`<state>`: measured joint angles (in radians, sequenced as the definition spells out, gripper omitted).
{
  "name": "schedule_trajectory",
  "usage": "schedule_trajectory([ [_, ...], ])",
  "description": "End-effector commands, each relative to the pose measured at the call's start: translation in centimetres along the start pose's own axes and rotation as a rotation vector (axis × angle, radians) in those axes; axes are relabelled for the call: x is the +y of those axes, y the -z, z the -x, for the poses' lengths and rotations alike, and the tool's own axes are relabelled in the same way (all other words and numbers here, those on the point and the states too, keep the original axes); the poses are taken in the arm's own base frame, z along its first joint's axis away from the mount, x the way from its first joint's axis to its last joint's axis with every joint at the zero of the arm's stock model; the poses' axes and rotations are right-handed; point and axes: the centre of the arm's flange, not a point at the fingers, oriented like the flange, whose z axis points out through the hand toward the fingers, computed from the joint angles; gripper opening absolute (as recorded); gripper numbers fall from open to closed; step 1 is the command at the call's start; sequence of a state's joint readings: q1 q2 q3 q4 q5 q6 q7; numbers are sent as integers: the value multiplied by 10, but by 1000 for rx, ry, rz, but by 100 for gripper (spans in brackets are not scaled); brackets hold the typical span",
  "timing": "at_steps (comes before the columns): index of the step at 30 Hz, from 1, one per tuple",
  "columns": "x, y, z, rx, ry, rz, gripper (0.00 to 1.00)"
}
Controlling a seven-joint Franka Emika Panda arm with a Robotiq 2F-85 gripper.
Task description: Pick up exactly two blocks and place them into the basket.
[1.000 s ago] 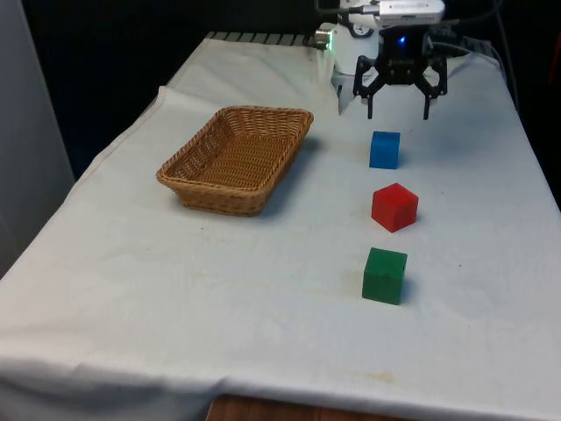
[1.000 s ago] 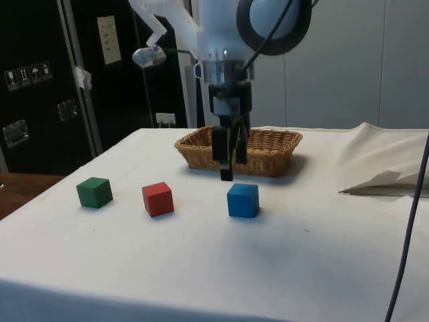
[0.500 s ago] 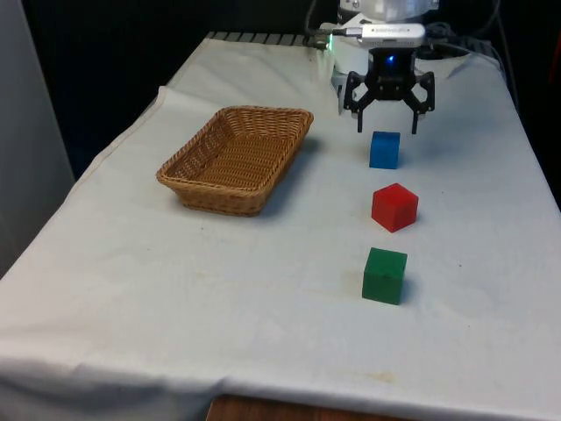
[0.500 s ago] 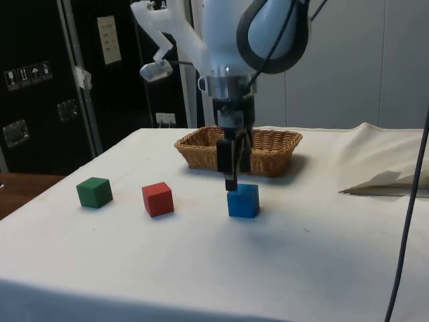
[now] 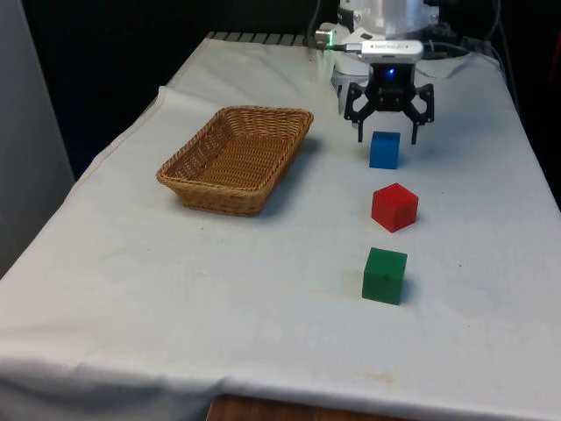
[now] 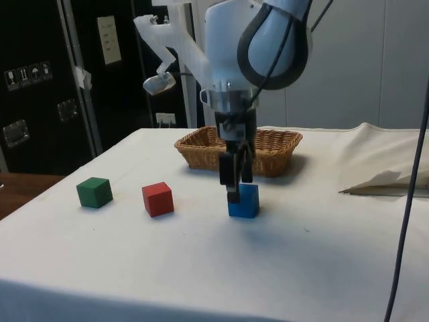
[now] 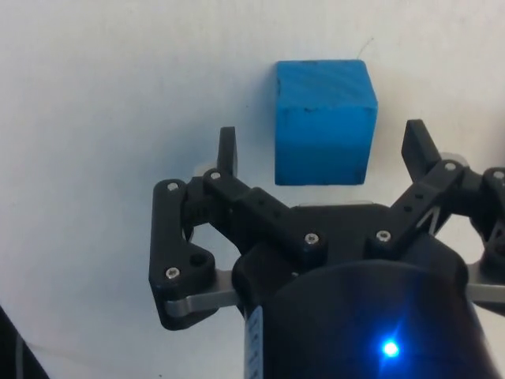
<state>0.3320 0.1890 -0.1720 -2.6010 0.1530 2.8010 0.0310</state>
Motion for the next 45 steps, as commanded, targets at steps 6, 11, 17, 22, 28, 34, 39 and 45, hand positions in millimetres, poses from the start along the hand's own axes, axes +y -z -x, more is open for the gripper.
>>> schedule_trajectory([
  [6, -3, -7, 2, 9, -1, -2, 100],
  [11, -1, -13, 2, 0, 4, 10, 100],
  [17, -4, -16, 1, 8, 3, 6, 39],
  [22, -4, -17, 2, 8, 3, 6, 0],
  [28, -3, -17, 2, 7, 3, 6, 1],
  [34, 0, -4, 0, 12, 4, 5, 1],
  [39, 6, 11, -2, 14, 3, 1, 1],
  [45, 8, 31, -4, 18, 3, -19, 1],
])
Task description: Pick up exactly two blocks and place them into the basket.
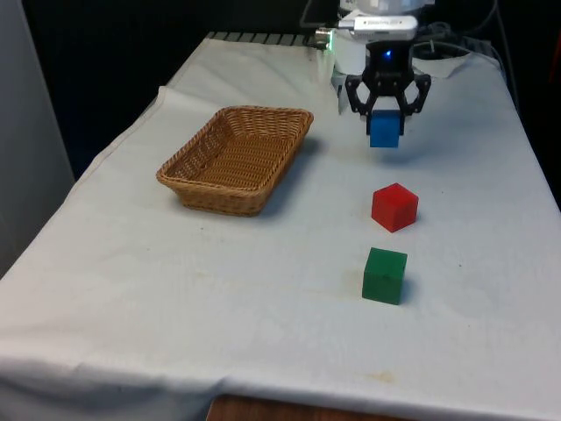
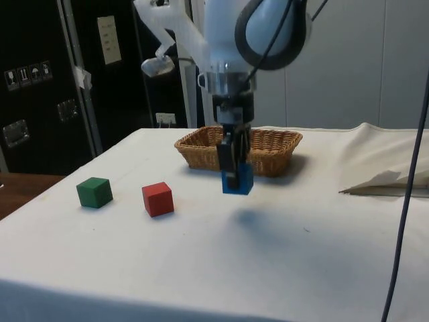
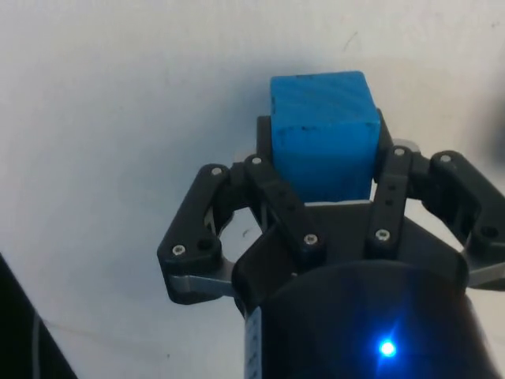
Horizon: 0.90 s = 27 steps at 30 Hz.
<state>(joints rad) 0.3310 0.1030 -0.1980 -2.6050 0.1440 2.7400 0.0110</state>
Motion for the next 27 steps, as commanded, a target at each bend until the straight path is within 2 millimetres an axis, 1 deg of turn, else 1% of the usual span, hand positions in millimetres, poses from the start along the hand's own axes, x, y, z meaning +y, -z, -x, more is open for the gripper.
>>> schedule_trajectory([
  [1, 4, 3, 0, -1, -1, 8, 1],
  [2, 7, 10, 0, 0, 0, 5, 1],
  [6, 15, 23, -2, 4, 2, 0, 1],
  [8, 15, 25, -3, 6, 2, -8, 1],
  [12, 29, 40, -4, 7, 13, -10, 1],
  [15, 37, 46, -4, 9, 17, -15, 1],
  [16, 33, 45, -4, 13, 16, -22, 1],
  [17, 44, 50, -4, 12, 16, -18, 1],
  [23, 63, 58, -6, 14, 17, -26, 1],
  [24, 59, 57, -6, 19, 16, -32, 1],
  [27, 77, 60, -8, 14, 17, -28, 1],
])
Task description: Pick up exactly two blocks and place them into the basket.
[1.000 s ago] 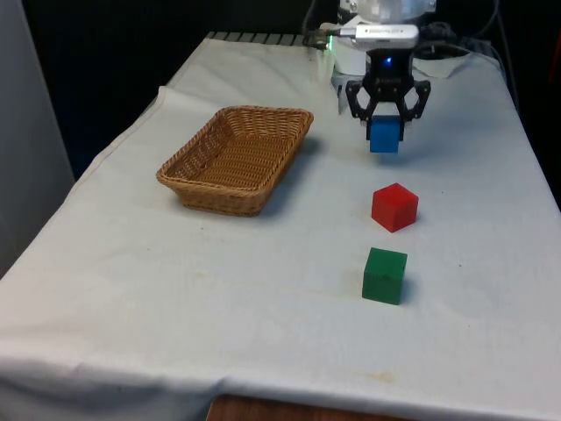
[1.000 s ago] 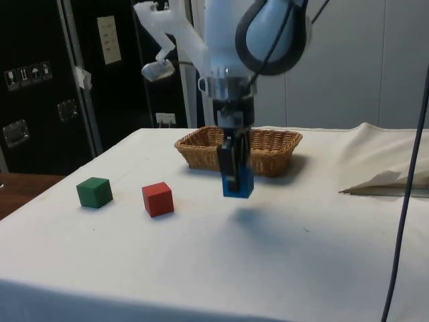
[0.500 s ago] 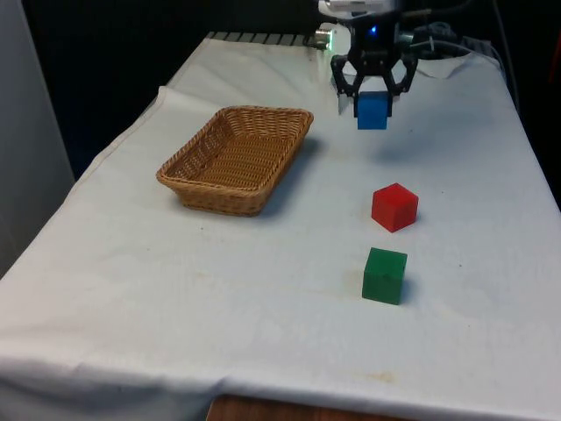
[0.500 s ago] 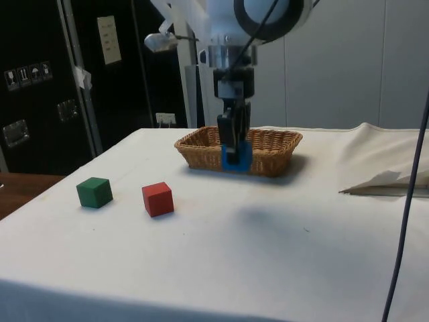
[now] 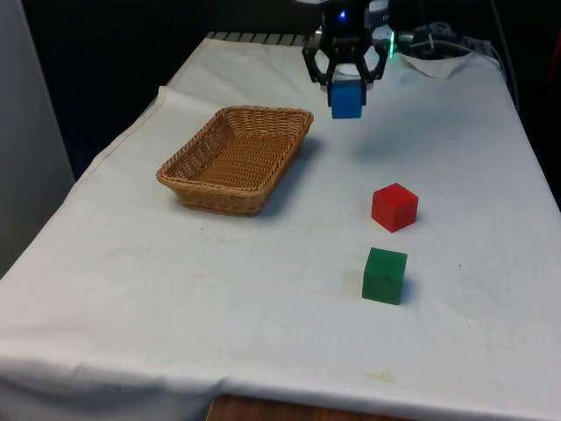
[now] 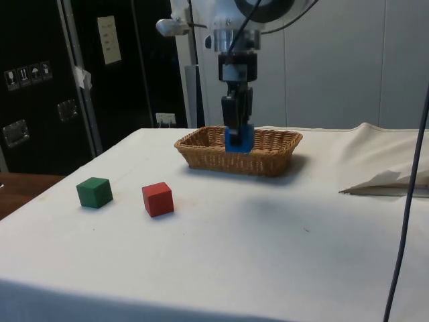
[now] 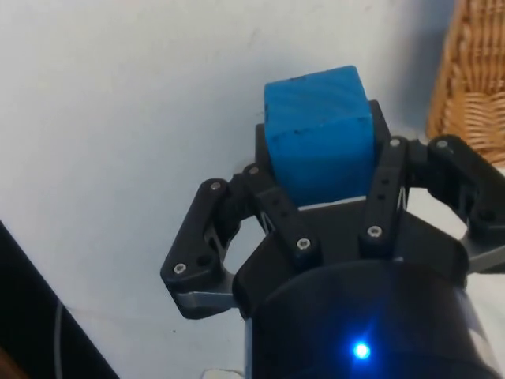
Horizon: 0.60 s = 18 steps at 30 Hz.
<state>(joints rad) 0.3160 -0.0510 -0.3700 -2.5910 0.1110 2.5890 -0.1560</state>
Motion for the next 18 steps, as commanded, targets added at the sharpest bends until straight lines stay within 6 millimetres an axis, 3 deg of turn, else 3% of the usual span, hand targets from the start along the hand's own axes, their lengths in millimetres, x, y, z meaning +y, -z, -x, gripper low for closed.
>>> schedule_trajectory([
  [1, 7, 1, -1, -5, 2, 5, 1],
  [18, 66, -1, -5, 0, 8, 27, 1],
])
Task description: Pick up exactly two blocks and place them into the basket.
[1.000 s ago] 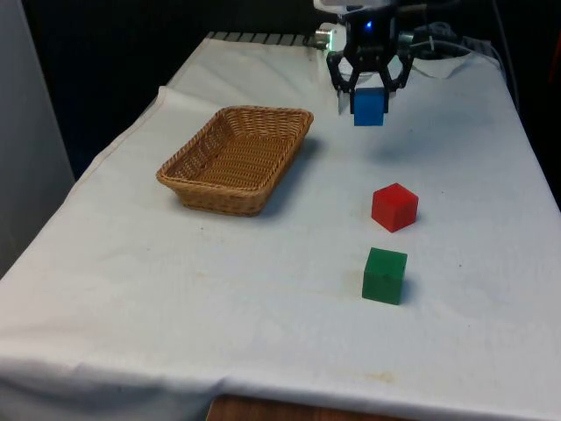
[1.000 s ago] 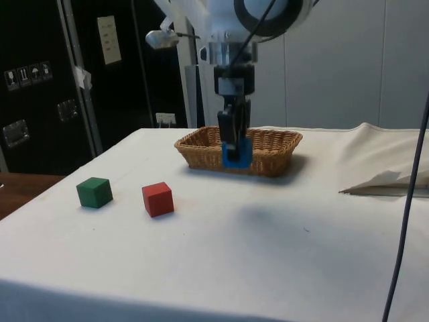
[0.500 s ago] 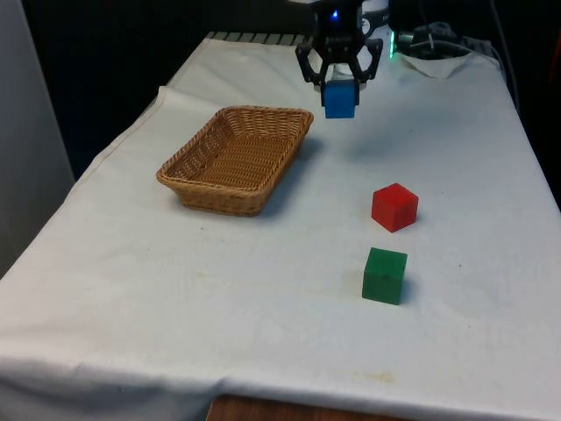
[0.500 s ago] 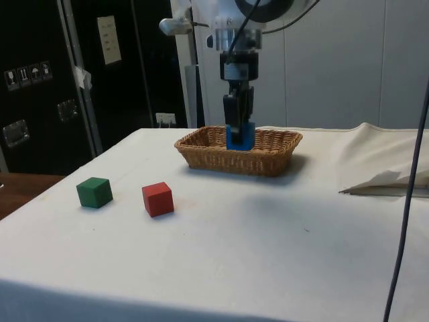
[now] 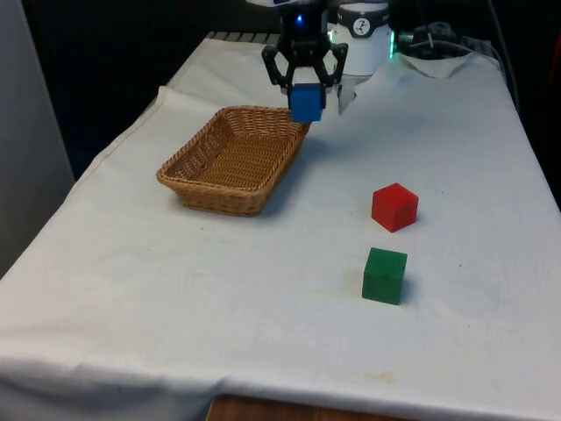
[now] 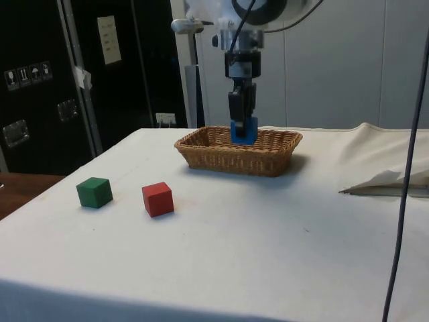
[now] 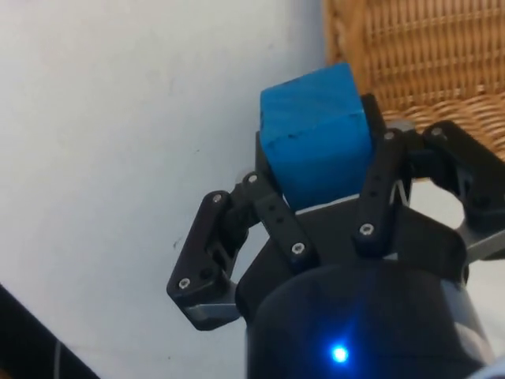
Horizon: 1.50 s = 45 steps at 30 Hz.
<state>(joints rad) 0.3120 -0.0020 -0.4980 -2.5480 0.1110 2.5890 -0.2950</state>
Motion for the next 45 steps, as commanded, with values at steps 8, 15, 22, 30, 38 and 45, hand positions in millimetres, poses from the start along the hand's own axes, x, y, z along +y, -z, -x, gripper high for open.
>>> schedule_trajectory([
  [8, 32, -3, 0, -4, 4, 21, 1],
  [15, 52, -10, 2, -13, 3, 40, 1],
  [22, 56, -29, 7, -24, -1, 57, 1],
  [30, 62, -52, 9, -30, 1, 78, 1],
  [38, 64, -56, 10, -36, 1, 86, 8],
  [45, 64, -56, 10, -39, -1, 88, 79],
])
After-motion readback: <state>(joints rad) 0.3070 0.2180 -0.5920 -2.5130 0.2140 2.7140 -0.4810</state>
